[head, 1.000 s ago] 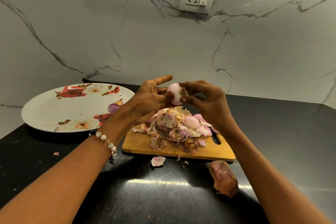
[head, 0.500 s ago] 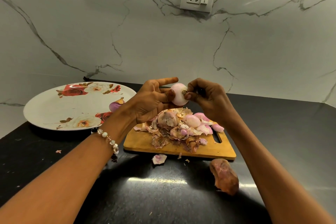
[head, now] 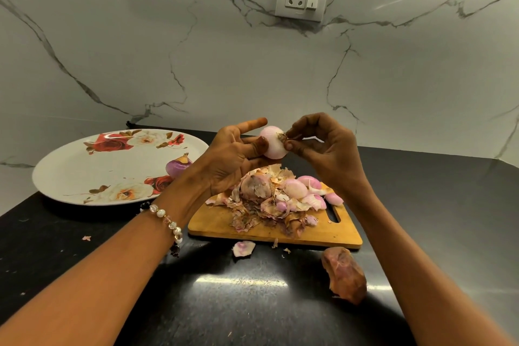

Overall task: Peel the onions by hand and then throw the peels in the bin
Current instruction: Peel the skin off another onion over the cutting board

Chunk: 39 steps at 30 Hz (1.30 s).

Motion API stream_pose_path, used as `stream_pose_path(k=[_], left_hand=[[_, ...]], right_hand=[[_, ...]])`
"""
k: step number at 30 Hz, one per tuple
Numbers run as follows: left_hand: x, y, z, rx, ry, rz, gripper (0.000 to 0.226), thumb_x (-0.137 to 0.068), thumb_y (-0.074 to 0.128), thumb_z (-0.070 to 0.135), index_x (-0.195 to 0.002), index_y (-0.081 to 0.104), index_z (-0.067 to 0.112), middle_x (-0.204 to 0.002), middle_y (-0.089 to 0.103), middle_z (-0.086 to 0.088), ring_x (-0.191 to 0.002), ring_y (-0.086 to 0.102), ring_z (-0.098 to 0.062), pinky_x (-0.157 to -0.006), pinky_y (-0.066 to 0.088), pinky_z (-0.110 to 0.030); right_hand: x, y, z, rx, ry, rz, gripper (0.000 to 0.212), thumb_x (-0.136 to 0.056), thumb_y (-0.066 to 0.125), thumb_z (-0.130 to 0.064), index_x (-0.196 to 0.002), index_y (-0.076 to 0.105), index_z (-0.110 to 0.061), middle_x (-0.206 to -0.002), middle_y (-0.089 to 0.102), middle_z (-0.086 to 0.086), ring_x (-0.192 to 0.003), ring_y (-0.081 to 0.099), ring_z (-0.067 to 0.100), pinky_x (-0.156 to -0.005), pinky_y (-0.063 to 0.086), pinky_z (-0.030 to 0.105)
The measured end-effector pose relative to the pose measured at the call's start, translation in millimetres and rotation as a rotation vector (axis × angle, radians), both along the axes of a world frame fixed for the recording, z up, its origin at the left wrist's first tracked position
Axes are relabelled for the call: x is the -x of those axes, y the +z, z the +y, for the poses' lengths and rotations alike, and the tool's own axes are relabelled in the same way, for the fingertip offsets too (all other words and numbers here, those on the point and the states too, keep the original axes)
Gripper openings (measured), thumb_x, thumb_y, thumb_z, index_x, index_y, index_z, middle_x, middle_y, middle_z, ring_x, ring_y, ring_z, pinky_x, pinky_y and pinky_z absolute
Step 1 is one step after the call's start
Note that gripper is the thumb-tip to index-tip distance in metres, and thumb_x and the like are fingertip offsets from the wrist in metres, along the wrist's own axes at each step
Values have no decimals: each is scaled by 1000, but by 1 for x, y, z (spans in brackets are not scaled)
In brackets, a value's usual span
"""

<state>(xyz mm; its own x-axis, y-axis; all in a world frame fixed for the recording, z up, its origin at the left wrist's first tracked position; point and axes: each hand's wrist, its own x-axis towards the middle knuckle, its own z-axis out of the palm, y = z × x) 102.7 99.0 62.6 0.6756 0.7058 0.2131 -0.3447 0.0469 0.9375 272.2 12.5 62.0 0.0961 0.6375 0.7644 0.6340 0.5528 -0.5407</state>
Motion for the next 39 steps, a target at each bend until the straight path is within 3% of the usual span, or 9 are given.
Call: stream_pose_path(k=[6,14,17,20,23,28,34,39], left_hand=[[-1,0,-4,50,3,6,61,-77,60,5,-136,45,5,-123,56,-24,-102,65,-38,-76,58,-46],[-3,1,-6,115,-38,-23,44,-90,50,-1,-134,47,0,-121,56,-20,-94,66,-33,-72,59,-43],[0,2,-6,150,-72,-36,46,-90,49,0,-136,44,-1,-120,56,-21,-92,67,-35,-72,59,-44],[1,2,-6,181,-123,-58,58,-83,54,6,-139,40,1,-122,54,-22,-87,70,-36,-71,60,-43],[3,2,-4,177,-137,-60,70,-77,55,10,-144,34,4,-132,48,-24,-90,69,-38,-72,60,-42],[5,3,0,160,-128,-67,64,-85,51,7,-146,31,5,-137,44,-25,-95,66,-38,-71,60,-42],[4,2,0,135,-106,13,74,-77,56,9,-146,30,9,-140,41,-24,-104,61,-42,-77,56,-47],[4,2,-4,172,-141,-8,49,-95,43,3,-143,34,1,-132,47,-24,-99,63,-37,-73,59,-44]], right_hand=[[10,-2,-1,-121,-193,-154,45,-77,80,-4,-116,57,0,-95,70,6,-83,70,12,-78,56,16],[17,0,3,-181,-326,-238,50,-75,78,3,-118,54,3,-91,70,13,-80,66,17,-79,45,1],[18,1,2,-148,-300,-138,47,-77,76,4,-119,55,1,-91,69,10,-78,65,14,-78,49,5],[12,2,0,-29,-107,92,35,-85,67,5,-117,56,-3,-91,68,7,-82,70,15,-77,56,19],[5,3,-1,60,66,211,22,-90,60,5,-111,60,-3,-92,67,8,-83,69,10,-74,55,20],[5,4,-3,52,45,86,31,-83,70,2,-112,63,-5,-102,70,8,-96,70,14,-84,56,24],[6,0,-2,-72,-123,-148,43,-78,77,-2,-118,61,1,-95,70,3,-89,69,10,-80,57,18],[15,-1,2,-151,-266,-281,50,-75,78,1,-121,58,3,-93,71,8,-79,67,13,-80,49,6]])
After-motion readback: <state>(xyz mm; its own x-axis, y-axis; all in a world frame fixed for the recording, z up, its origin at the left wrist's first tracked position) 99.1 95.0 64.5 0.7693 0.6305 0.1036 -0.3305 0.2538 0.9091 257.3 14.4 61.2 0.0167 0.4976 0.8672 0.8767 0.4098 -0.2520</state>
